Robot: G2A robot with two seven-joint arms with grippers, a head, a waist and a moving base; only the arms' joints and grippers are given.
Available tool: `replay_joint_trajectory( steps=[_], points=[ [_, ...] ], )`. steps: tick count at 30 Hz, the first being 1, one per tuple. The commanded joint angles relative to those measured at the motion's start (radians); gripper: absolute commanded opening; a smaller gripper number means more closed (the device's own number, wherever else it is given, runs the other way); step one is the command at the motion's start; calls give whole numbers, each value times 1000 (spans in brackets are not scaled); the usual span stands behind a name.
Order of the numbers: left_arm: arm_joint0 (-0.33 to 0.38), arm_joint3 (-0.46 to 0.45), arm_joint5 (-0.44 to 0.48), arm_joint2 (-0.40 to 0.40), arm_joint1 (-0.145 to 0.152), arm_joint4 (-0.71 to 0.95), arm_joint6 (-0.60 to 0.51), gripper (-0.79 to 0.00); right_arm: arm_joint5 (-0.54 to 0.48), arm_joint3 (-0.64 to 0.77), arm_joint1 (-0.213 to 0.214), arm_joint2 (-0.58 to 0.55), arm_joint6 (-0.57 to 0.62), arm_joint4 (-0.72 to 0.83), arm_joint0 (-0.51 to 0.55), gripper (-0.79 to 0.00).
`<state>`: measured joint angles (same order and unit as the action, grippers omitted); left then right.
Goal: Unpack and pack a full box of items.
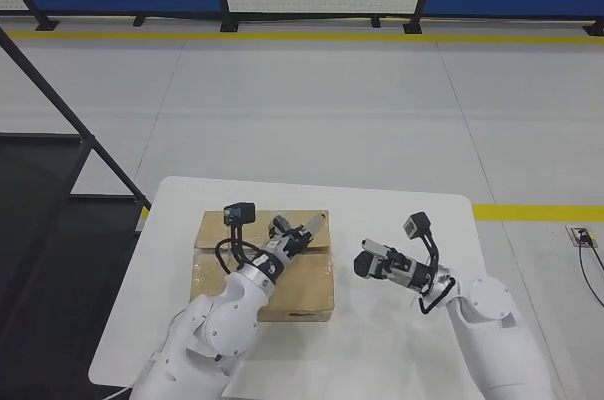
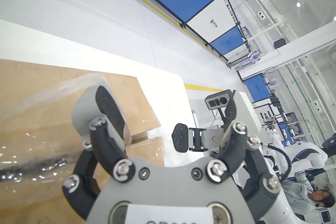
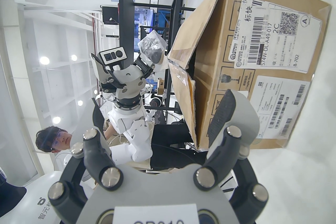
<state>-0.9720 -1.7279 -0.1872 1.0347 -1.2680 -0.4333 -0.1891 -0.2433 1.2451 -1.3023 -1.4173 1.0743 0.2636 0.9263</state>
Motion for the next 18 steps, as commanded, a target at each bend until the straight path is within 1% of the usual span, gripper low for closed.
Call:
replay_joint_trajectory(
  steps=[1, 10, 18],
  points=[
    [5, 9, -1, -12, -4, -4, 2, 0, -4, 0, 3, -2, 0, 6, 4, 0],
    [31, 51, -7, -63, -27, -30, 11, 0, -21, -13, 14, -6, -1, 28, 12, 0],
    [56, 85, -11, -92, -45, -44, 11, 0, -36, -37, 24, -9, 6, 49, 11, 0]
  ],
)
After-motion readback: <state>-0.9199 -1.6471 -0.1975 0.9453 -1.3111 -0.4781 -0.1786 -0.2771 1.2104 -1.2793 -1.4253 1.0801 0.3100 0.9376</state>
